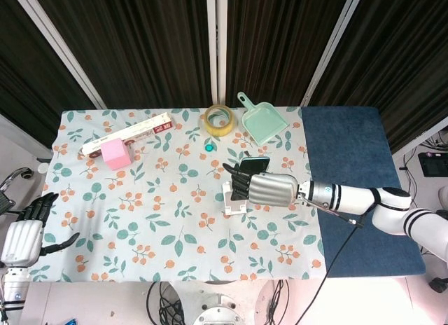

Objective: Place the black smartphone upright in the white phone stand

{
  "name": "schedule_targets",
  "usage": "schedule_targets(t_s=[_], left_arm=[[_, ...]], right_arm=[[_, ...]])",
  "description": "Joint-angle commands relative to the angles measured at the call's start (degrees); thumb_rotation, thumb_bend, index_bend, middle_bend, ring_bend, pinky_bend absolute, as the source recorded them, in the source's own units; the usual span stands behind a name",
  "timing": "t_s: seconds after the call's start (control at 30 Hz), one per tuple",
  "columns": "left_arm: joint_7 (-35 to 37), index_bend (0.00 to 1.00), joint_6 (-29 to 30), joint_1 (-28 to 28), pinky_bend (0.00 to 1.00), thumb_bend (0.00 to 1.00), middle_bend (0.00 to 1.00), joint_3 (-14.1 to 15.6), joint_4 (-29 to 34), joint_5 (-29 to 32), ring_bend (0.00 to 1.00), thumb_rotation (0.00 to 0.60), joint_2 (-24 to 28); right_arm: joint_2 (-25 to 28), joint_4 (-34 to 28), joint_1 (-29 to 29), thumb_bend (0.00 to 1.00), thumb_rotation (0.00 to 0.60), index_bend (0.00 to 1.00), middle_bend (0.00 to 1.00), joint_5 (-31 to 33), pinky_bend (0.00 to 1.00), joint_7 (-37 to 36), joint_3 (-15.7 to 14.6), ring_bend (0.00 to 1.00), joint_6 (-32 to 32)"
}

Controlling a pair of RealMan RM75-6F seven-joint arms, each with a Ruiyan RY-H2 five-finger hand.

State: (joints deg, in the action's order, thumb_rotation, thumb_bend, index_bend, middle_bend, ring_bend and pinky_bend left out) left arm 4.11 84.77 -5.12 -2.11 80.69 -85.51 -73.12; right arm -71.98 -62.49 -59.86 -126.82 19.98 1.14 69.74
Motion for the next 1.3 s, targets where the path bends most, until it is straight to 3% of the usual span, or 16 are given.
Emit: schedule_targets(t_s=[0.03, 0.33, 0.63, 0.93, 1.1, 1.3], left_arm=[[0.1, 0.09, 0.0, 0.0, 0.21, 0.10, 0.09, 0.0, -0.1, 0.1, 0.10, 0.216, 0.0], [1.2, 0.09, 0.0, 0.3, 0.21, 0.10, 0.09, 0.1, -1.1, 0.2, 0.10, 0.215, -0.5], [3.7, 0.09, 0.5, 0.9, 0.21, 0.10, 0.09, 0.4, -3.2, 0.1, 0.10, 0.216, -1.7], [6.2, 0.09, 0.9, 1.4, 0.21, 0.10, 0.09, 0.4, -5.5, 0.1, 0.10, 0.215, -2.9], [7.2, 0.09, 1.1, 1.6, 0.21, 0.10, 0.09, 0.5, -6.7, -0.1, 0.10, 0.215, -3.6], [8.0, 0.09, 1.2, 1.8, 0.21, 0.10, 0.09, 0.7, -7.6, -0.3, 0.10, 0.215, -3.8]], right_arm=[[-0.9, -0.5, -1.3, 0.25, 0.600, 0.62, 0.43, 0.5, 0.08, 0.4, -0.5, 0.48, -2.2], [-1.2, -7.6, -4.6, 0.25, 0.600, 0.62, 0.43, 3.6, 0.08, 4.4, -0.4, 0.46, -12.7], [1.5, -17.8, -8.2, 0.25, 0.600, 0.61, 0.42, 5.4, 0.08, 11.7, 0.4, 0.46, -23.8], [4.6, -24.1, -10.5, 0.25, 0.600, 0.61, 0.42, 7.3, 0.07, 17.4, 1.7, 0.46, -32.0], [4.8, -26.4, -8.7, 0.26, 0.600, 0.61, 0.42, 11.5, 0.06, 22.4, 3.6, 0.44, -35.8], [2.8, -27.6, -3.3, 0.25, 0.600, 0.61, 0.42, 17.7, 0.06, 31.5, 6.2, 0.44, -36.0]])
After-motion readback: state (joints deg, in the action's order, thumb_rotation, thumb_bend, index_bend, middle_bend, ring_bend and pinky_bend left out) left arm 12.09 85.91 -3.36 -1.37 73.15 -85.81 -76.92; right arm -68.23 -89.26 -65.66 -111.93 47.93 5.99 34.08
